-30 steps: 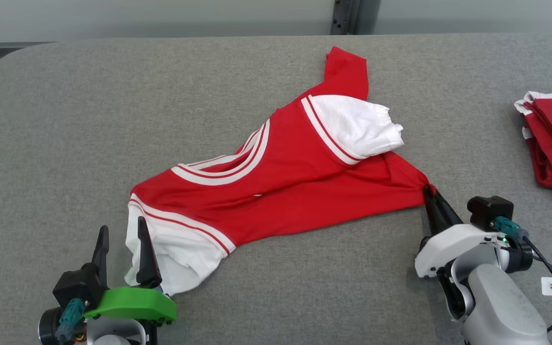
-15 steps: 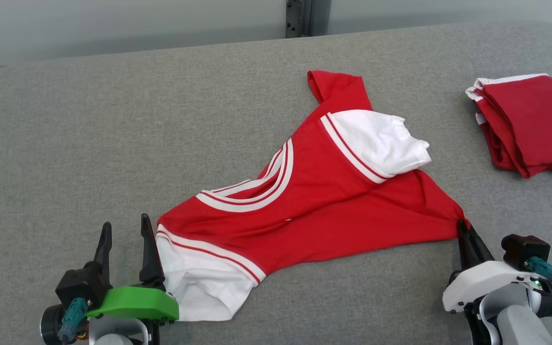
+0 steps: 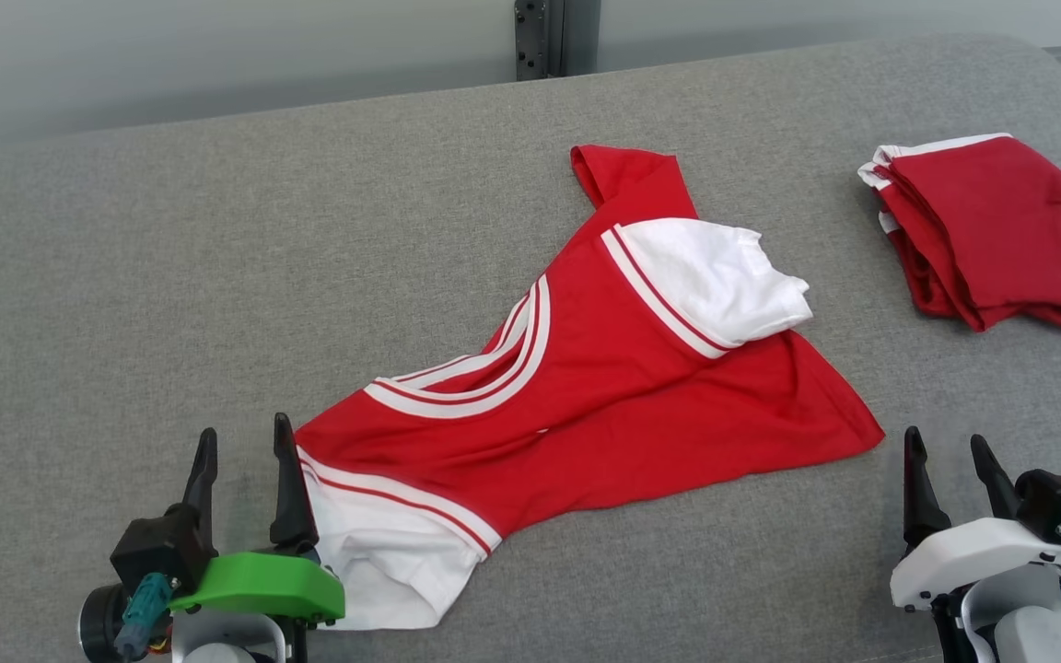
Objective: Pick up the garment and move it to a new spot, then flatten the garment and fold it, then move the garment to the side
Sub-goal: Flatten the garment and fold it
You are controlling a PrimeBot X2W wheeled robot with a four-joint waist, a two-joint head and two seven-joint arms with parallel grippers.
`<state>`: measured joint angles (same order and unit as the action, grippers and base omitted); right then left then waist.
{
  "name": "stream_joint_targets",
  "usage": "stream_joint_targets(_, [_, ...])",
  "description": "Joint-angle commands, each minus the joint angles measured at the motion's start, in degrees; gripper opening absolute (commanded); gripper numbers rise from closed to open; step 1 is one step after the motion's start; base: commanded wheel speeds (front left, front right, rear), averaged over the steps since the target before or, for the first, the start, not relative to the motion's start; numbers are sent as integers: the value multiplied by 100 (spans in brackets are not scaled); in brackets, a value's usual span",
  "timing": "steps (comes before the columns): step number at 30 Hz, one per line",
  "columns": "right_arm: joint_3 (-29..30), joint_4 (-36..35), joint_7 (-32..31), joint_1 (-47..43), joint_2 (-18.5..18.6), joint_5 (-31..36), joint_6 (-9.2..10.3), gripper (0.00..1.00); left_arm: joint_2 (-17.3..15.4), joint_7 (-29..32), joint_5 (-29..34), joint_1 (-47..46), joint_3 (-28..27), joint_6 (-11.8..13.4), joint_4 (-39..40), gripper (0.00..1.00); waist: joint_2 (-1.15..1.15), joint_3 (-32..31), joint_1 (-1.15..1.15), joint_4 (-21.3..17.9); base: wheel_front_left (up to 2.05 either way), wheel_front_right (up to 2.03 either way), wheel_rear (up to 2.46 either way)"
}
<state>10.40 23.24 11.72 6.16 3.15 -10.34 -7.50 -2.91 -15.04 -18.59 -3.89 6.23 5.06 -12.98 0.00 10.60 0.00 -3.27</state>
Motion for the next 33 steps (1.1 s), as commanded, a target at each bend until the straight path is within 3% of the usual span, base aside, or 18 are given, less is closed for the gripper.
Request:
stream_joint_targets(1, [2,-107,43,-55,-3,49,2,100,-25,-17,17,43,33,-49,-23,100,0,-36,0,-28,0,0,0])
stream_joint_targets(19, [-688,-1187,-58,-96,-21,118,2,100,-125,27,162,-407,391,-216,-316,100,0,-210,0,-49,0,0,0])
stream_joint_targets(23, [-779,-1304,-95,-43,-22,103,2,100,-274,108,281,-569,517,-356,-396,100,0,-178,0,21,0,0,0])
stream_joint_targets(29, [-872,-1387,-135,24,-21,99,2,100,-554,1088,492,-1196,1180,-953,-747,100,0,-85,0,38,0,0,0])
stream_joint_targets(33, [-932,-1395,-141,83,-21,89,2,100,-713,1998,533,-1632,1588,-1139,-1045,100,0,-9,0,-25,0,0,0])
